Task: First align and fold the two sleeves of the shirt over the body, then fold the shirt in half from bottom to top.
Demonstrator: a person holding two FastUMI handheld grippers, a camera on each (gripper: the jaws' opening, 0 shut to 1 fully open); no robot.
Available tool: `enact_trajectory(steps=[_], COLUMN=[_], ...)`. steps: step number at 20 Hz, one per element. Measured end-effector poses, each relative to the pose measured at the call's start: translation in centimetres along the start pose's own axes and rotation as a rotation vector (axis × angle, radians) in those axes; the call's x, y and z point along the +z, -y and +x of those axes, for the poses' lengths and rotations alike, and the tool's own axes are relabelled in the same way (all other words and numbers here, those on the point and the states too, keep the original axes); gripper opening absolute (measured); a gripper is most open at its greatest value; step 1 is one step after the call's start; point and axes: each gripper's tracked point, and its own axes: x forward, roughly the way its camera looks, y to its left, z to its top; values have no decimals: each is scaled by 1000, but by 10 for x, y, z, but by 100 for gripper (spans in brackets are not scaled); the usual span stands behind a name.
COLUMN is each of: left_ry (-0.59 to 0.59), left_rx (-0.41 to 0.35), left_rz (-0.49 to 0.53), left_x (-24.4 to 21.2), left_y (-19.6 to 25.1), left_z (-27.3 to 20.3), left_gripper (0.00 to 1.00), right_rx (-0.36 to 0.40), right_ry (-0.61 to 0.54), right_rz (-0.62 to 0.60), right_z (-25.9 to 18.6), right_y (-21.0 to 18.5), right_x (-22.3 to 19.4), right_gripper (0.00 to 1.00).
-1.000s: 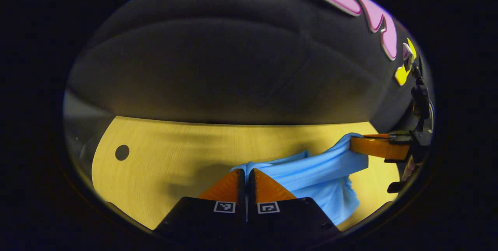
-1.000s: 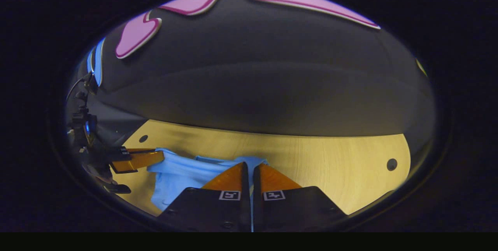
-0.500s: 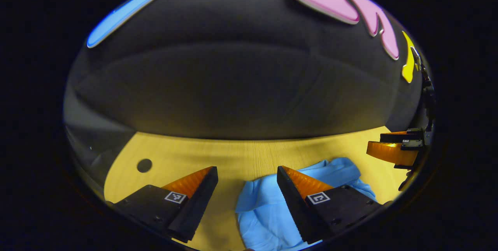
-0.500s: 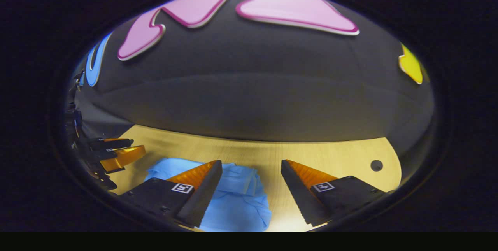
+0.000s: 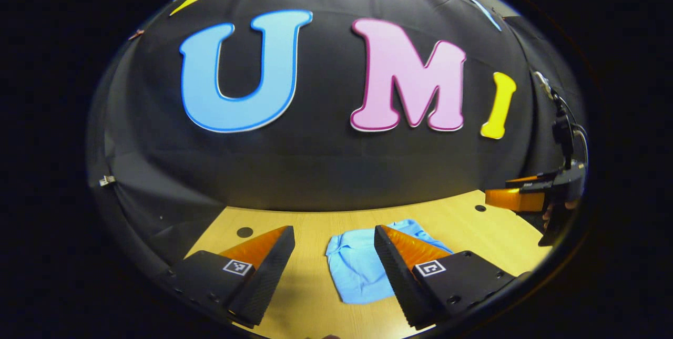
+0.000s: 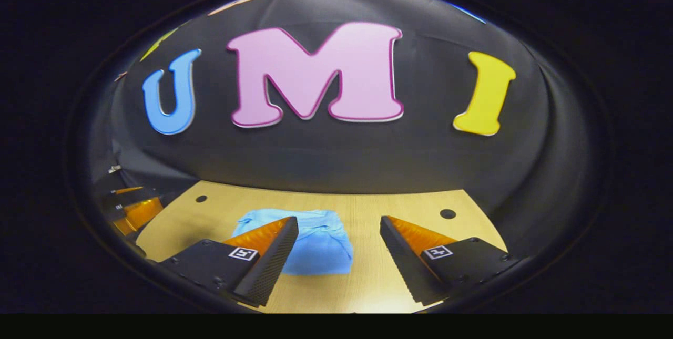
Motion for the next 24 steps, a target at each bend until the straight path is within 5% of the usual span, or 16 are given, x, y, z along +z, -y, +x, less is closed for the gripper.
enact_trajectory(steps=[6, 12, 18, 24], left_ry=[72, 111, 78, 85], left_rx=[-58, -63, -22, -23], left_rz=[-23, -103, -130, -127], left_x=[7, -7, -52, -57], left_y=[37, 48, 47, 54], left_z=[-130, -261, -324, -335], left_gripper=[96, 96, 97, 97], right_rx=[8, 12, 38, 27], right_ry=[160, 176, 91, 102], right_rz=[-52, -35, 22, 14], right_z=[-152, -279, -330, -335], right_y=[-41, -66, -91, -69], right_x=[37, -14, -68, -62], right_gripper=[98, 96, 96, 96])
